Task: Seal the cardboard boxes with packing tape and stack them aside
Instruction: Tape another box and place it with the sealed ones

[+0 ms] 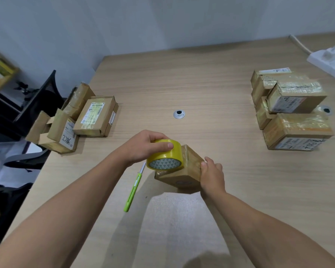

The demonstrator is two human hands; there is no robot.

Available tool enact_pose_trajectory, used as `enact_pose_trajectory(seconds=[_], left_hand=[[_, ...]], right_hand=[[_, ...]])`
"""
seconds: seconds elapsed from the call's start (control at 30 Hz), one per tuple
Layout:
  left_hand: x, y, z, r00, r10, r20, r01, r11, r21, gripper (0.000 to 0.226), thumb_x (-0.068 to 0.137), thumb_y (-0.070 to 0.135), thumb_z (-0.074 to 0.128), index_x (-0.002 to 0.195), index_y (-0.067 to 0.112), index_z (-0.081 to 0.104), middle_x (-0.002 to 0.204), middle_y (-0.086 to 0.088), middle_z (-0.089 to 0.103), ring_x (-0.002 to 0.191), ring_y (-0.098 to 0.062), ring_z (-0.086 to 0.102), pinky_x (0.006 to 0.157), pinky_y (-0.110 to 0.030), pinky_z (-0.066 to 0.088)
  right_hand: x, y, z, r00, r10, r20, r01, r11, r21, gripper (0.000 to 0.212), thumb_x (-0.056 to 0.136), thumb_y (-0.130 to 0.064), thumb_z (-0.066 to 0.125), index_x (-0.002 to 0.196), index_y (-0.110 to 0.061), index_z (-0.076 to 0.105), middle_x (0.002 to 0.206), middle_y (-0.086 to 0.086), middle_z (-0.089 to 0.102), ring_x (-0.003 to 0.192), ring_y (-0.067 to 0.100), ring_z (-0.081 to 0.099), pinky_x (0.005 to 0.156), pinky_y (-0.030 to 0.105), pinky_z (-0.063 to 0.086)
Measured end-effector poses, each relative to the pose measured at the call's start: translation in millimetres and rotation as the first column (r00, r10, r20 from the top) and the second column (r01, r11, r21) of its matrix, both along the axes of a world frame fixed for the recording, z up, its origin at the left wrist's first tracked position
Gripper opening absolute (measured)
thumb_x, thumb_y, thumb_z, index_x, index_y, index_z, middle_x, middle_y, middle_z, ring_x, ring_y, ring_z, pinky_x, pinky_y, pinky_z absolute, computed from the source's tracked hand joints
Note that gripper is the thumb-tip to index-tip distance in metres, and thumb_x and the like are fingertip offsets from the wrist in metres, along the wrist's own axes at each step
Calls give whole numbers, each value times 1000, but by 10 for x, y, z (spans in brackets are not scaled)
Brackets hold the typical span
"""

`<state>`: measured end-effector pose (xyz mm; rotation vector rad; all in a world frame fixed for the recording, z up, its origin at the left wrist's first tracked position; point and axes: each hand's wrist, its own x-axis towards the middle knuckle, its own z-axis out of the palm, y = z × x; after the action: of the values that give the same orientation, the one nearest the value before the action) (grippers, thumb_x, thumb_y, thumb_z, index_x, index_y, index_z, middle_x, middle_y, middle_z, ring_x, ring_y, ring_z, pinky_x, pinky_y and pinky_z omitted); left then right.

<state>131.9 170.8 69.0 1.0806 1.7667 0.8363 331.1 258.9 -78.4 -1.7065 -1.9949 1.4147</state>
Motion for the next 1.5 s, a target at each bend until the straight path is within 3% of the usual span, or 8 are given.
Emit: enact_pose_trajectory(seconds=[0.1,0.23,0.63,0.73,0.9,1.27,1.37,1.5], left_hand=[[107,131,6,998,-38,-46,37,999,-23,25,87,42,72,98,20,77,92,-2,76,88,-19,73,80,-32,58],[263,268,-24,998,-21,-60,20,1000,-13,29,85,46,73,92,18,78,89,-7,75,88,-26,73,84,-43,58],[406,420,-66,999,-29,-31,29,1000,10,40,77,53,69,90,15,74,88,-10,73,87,-29,71,83,-47,56],[453,428,-153,999,-40,-10,40,999,8,49,73,57,71,80,9,68,74,-7,65,71,-21,64,72,-40,50],[584,485,-222,996,-67,-51,68,998,15,52,71,62,68,76,10,67,67,-3,62,65,-16,60,67,-36,48],[595,547,-103,974,-125,-188,118,992,-51,54,77,57,66,85,5,71,81,-16,72,80,-31,71,78,-48,57],[600,549,-75,963,-137,-234,124,990,-68,51,82,54,70,85,3,71,81,-18,71,75,-30,68,75,-45,56],[471,489,-31,946,-134,-296,104,988,-113,38,90,44,70,78,8,71,74,-10,69,70,-20,64,69,-37,52]], right_hand=[[14,37,124,992,6,-128,-1,999,37,40,108,-21,35,145,-19,50,136,8,47,106,14,45,87,22,32],[2,110,349,942,-19,-334,13,1000,-21,36,107,-33,41,138,-24,57,128,-4,50,111,6,46,74,-2,32],[-5,97,289,899,-53,-436,-1,993,-122,32,104,-47,41,132,-44,57,134,-3,55,121,10,55,96,32,50],[31,114,232,901,-59,-429,-16,985,-169,32,103,-44,42,130,-52,56,136,-7,57,123,11,57,100,40,52],[127,134,264,879,-67,-473,-42,976,-215,41,105,-17,42,129,-44,62,120,-12,69,107,5,67,78,22,56],[197,165,282,913,15,-407,-73,989,-127,62,99,4,33,135,-41,55,111,-18,60,98,-10,54,61,0,42],[196,154,295,927,40,-373,-73,995,-74,49,105,-6,34,139,-36,54,117,-16,62,103,-1,58,72,3,45],[178,150,294,938,140,-317,-129,990,54,42,108,-32,37,149,-28,46,145,-3,55,133,16,50,111,37,41]])
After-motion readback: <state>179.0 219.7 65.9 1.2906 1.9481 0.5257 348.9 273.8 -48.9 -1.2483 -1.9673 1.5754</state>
